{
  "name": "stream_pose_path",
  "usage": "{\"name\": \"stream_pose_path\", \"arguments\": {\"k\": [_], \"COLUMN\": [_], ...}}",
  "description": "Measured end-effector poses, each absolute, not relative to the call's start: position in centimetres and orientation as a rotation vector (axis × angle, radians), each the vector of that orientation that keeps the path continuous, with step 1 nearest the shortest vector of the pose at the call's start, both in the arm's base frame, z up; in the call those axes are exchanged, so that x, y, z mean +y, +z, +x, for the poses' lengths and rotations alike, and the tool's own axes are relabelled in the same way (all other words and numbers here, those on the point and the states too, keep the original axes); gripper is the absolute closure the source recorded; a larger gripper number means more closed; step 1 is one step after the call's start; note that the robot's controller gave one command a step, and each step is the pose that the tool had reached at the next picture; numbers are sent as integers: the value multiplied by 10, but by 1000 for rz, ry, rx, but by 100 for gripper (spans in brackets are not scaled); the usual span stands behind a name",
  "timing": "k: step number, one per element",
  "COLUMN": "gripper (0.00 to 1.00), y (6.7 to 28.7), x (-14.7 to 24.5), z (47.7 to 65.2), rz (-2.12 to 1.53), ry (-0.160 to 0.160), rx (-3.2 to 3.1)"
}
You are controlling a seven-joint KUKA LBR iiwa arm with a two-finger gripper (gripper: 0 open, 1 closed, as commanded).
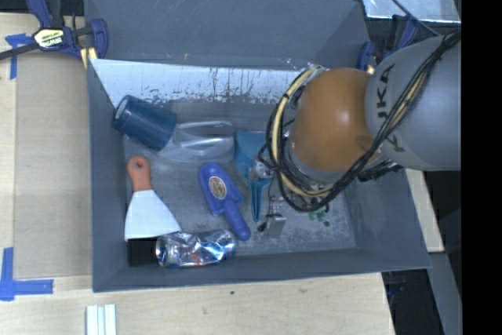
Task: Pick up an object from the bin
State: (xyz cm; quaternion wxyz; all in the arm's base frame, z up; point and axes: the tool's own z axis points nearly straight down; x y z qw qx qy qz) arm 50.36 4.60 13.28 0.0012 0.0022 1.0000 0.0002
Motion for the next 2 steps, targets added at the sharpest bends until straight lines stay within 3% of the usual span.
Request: {"name": "stream_pose_path", "arguments": {"k": [1, 2], "gripper": [0, 0], "y": [133, 106], "x": [46, 78], "z": [504, 492], "rz": [7, 122], "ry": [1, 1], "rx": [3139, 3136]}}
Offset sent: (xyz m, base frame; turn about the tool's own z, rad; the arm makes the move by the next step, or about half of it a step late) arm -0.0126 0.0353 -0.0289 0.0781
